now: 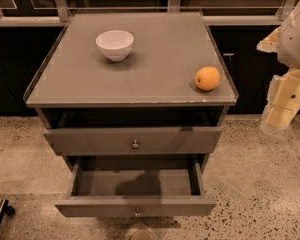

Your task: Close middle drawer

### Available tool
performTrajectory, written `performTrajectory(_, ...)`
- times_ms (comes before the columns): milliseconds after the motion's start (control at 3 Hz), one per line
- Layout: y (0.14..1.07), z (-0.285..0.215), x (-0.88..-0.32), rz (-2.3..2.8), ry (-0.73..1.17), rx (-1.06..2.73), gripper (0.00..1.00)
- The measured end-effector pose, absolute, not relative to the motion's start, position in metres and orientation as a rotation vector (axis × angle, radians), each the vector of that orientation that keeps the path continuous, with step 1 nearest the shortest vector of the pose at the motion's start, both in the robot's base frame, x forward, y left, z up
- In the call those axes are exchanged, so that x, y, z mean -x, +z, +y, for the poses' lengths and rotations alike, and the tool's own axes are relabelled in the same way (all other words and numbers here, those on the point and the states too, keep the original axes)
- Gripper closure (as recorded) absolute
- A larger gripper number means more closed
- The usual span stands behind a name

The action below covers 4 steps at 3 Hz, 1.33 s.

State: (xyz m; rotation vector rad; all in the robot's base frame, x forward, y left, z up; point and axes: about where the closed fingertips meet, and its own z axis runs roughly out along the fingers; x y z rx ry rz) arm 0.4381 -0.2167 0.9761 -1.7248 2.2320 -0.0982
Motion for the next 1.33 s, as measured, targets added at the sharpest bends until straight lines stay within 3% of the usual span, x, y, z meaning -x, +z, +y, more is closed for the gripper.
performTrajectory(1000,0.962,-0.218,-0.433,2.203,-0.074,1.650,0.00)
performTrajectory(1333,0.909,-0.210,-0.425,2.191,0.078,1.587,0.00)
